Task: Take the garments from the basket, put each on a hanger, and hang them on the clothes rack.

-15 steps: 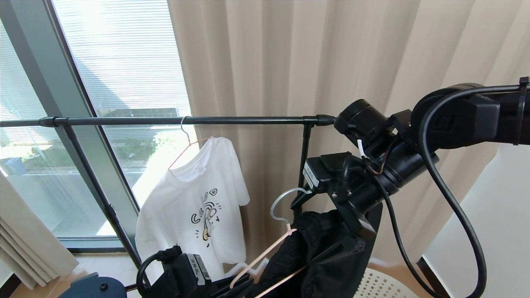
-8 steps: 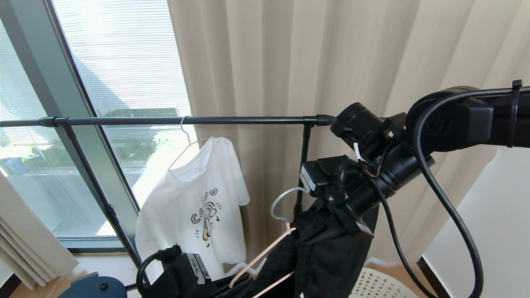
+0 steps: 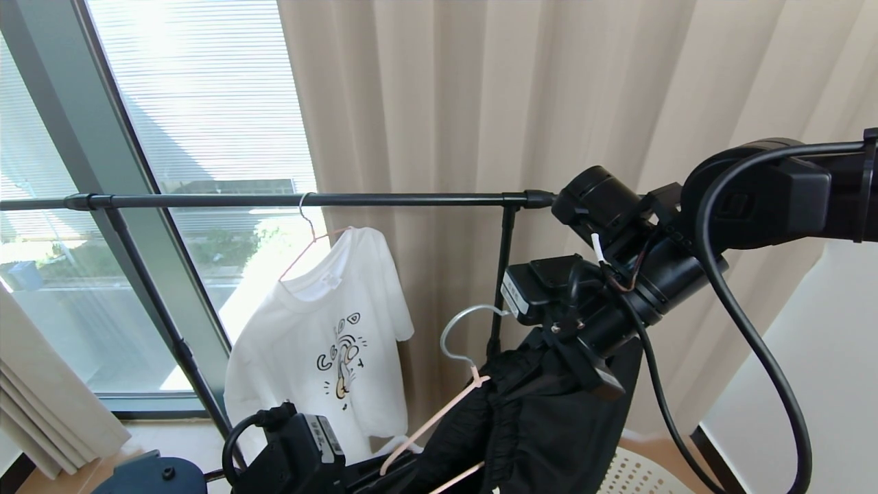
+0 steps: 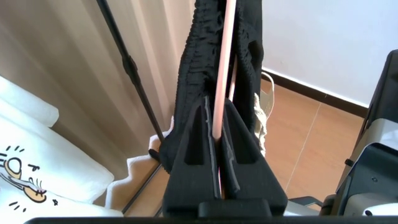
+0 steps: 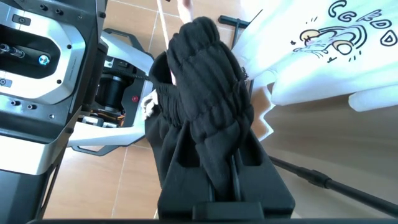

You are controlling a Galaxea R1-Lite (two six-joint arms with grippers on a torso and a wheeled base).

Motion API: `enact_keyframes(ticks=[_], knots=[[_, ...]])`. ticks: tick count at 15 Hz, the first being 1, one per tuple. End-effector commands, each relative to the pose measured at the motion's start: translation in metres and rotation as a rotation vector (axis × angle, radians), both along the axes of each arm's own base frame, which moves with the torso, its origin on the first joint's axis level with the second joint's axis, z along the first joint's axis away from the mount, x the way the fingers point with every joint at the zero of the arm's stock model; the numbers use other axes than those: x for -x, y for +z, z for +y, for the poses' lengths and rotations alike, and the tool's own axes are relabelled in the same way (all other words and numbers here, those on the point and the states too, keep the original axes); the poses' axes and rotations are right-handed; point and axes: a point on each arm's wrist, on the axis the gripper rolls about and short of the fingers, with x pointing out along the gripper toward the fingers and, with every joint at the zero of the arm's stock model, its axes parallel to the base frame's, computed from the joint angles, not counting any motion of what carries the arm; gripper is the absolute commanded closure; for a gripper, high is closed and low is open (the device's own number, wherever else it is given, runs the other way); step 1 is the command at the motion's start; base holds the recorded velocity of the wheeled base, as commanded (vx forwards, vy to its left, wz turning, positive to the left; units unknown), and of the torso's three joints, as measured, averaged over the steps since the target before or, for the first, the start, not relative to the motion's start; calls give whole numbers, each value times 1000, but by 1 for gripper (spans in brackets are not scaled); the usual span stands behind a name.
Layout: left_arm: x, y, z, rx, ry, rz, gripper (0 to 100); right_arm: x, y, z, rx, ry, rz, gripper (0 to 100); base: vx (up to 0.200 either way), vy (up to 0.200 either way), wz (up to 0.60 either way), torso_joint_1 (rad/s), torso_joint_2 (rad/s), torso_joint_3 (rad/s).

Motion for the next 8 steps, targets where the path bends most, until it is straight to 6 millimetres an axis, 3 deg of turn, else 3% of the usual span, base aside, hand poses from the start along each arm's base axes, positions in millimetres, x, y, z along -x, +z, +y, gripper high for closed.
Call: enact_keyframes(ticks=[1,4,8], knots=[[-1,0,1,0,10,5,0,1,2,-1,-5,1,-4,100,0,0,0,0,0,0],[-2,2,2,9,15,1,0,1,2,-1,-5,0,-4,100,0,0,0,0,0,0],[-7,19,18,106,-18,-17,0,3,9,-6,-15,-13,-22,100,0,0,0,0,0,0]])
